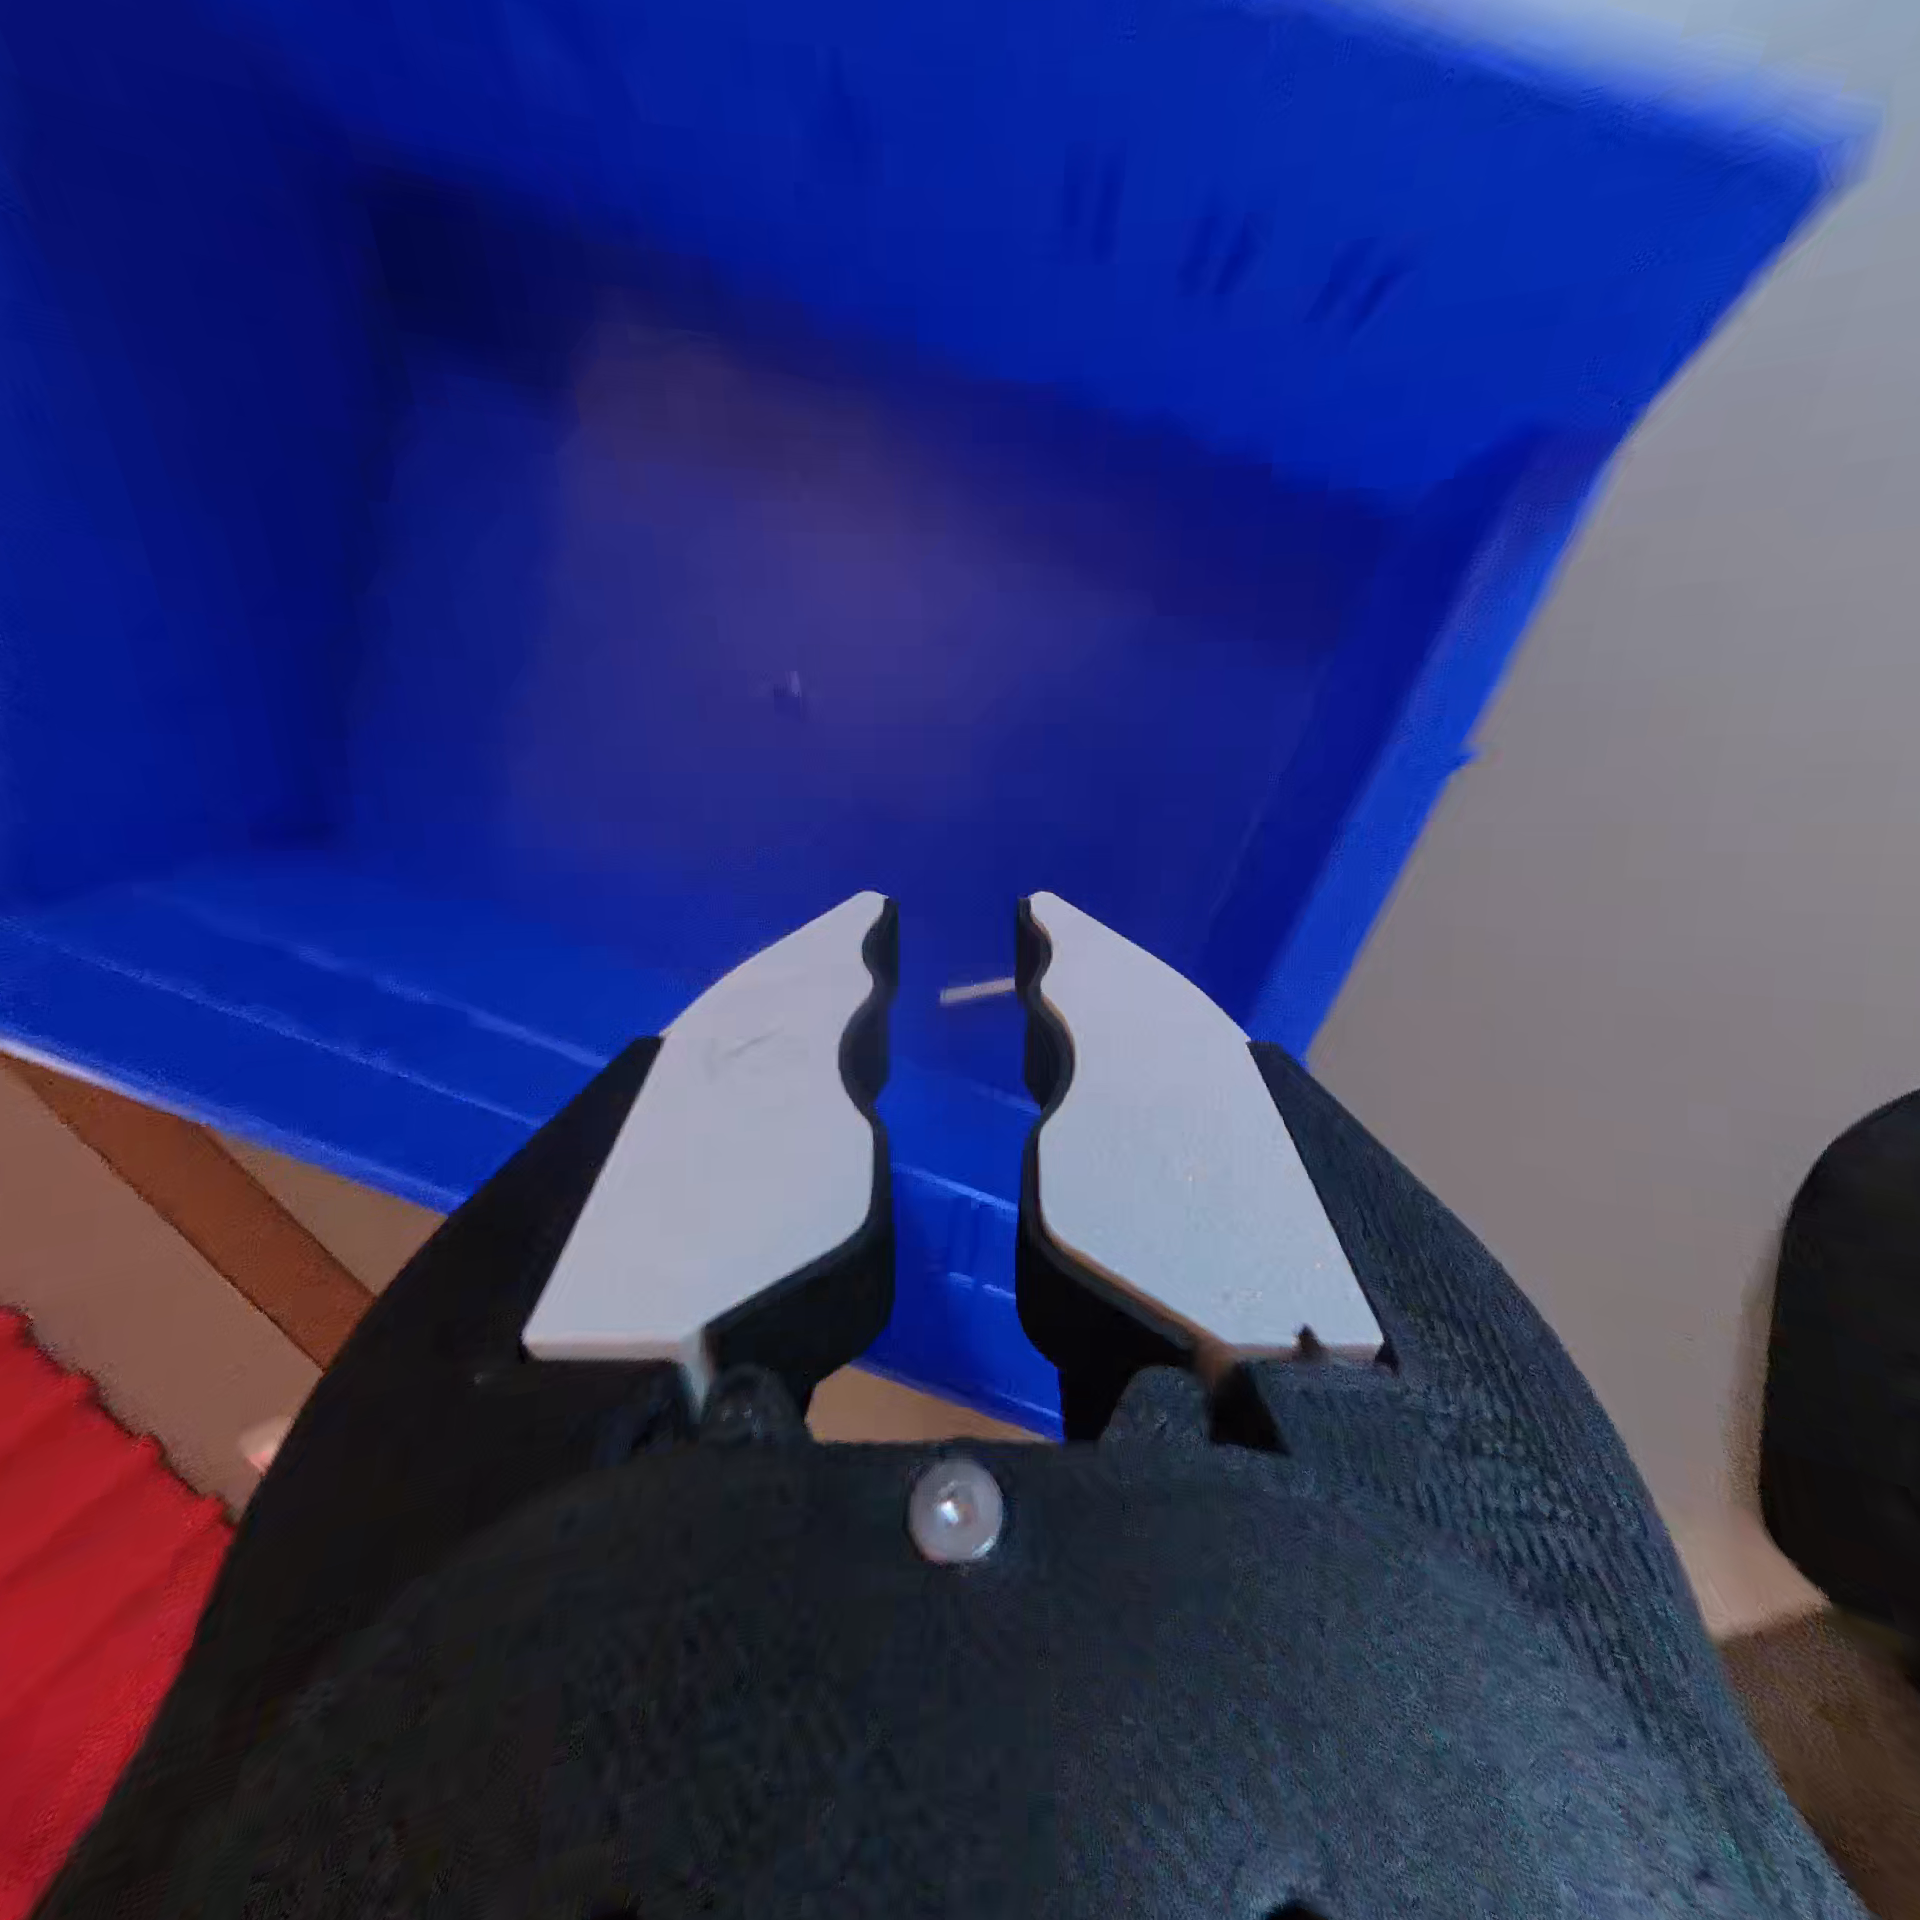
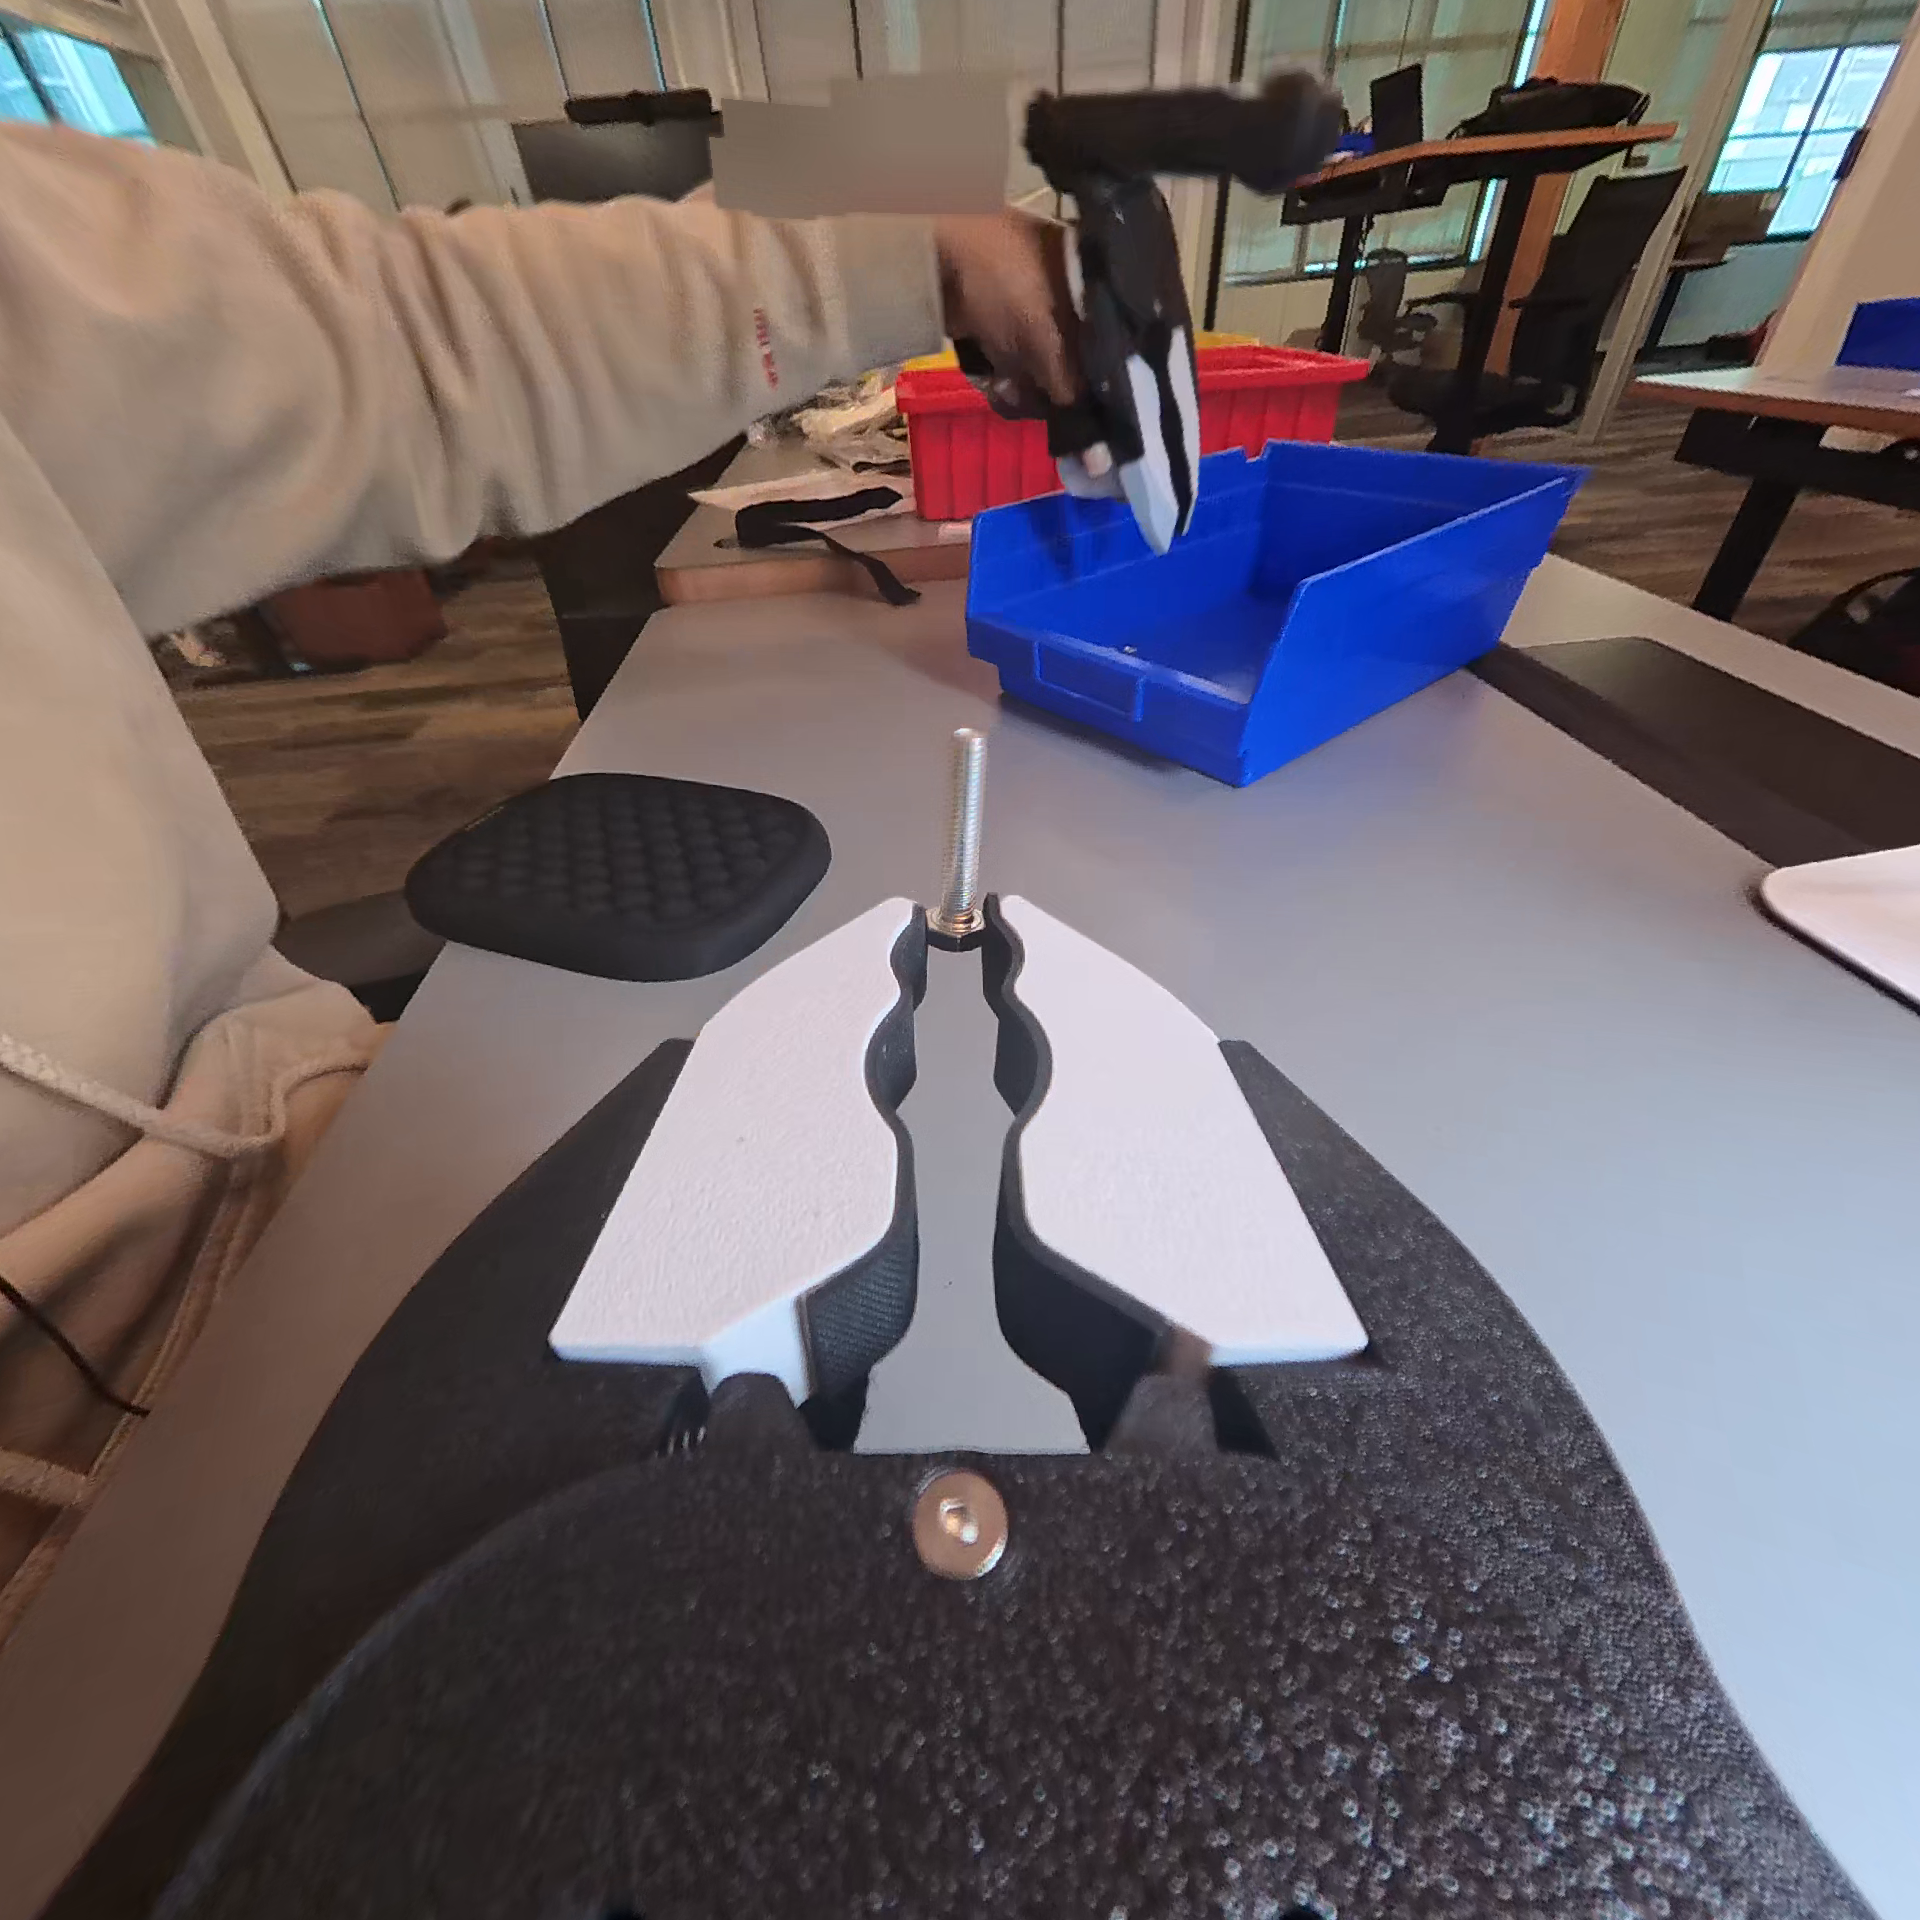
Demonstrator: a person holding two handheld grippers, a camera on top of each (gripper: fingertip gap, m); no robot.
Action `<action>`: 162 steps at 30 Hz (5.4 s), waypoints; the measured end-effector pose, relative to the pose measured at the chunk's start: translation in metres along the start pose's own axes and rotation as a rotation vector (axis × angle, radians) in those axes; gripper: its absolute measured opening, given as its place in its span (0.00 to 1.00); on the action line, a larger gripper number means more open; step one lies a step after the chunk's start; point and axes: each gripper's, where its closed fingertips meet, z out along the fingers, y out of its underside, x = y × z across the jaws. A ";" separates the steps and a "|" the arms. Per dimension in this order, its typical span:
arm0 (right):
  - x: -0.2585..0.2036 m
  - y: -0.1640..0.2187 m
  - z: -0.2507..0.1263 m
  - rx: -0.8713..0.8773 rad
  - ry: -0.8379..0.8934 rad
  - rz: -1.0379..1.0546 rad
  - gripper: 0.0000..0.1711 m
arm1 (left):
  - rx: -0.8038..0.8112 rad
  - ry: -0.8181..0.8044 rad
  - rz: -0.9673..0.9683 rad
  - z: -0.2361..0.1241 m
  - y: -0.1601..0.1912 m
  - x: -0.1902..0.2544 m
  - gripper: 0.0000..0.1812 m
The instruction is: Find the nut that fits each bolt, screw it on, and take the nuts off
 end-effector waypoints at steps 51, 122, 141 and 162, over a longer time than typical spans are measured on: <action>0.041 -0.017 -0.052 0.143 0.123 0.055 0.06 | -0.197 0.295 0.989 0.075 -0.085 0.316 0.06; 0.003 0.006 0.006 0.027 0.122 -0.007 0.06 | 0.412 0.699 0.804 -0.073 -0.132 0.377 0.06; 0.007 0.000 0.007 0.072 0.148 -0.034 0.06 | 0.948 0.768 0.456 -0.081 -0.136 0.368 0.13; 0.022 -0.006 0.035 0.114 0.182 -0.031 0.06 | 1.154 0.733 0.318 -0.076 -0.137 0.341 0.09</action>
